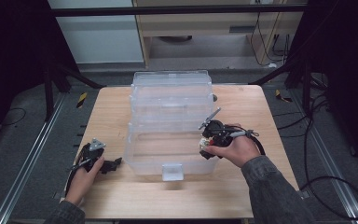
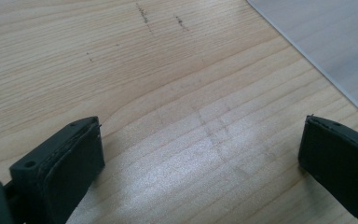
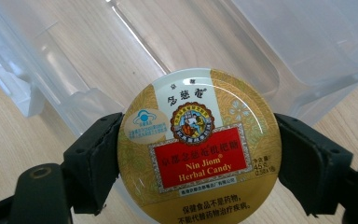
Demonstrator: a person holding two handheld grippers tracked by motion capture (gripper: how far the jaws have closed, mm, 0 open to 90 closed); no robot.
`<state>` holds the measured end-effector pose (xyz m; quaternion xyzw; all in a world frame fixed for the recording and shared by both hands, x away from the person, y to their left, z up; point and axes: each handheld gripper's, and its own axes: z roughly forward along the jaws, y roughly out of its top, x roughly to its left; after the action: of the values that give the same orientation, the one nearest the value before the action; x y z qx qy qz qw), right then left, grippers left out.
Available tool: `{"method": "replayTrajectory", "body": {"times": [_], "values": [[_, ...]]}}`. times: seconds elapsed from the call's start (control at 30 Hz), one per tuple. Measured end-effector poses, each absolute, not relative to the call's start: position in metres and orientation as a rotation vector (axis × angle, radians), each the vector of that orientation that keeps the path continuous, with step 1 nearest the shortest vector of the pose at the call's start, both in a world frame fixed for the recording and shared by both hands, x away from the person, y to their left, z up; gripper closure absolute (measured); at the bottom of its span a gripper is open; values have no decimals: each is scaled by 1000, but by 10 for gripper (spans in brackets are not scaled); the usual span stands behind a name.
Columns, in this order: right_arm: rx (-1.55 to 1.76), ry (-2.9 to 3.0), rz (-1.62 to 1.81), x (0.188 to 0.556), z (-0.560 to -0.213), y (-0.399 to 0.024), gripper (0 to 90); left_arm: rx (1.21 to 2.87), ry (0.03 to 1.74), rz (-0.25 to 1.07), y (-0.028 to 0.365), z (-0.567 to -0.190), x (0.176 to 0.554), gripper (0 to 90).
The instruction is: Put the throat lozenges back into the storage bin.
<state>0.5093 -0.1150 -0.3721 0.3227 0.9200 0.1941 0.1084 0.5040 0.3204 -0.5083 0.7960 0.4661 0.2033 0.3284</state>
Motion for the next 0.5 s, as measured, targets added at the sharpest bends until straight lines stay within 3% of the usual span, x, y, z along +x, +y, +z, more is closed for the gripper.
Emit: {"method": "replayTrajectory", "body": {"times": [0.5], "values": [[948, 2717, 574, 510, -375, -113, 207, 2083, 1220, 532, 320, -508, 504, 0]]}}
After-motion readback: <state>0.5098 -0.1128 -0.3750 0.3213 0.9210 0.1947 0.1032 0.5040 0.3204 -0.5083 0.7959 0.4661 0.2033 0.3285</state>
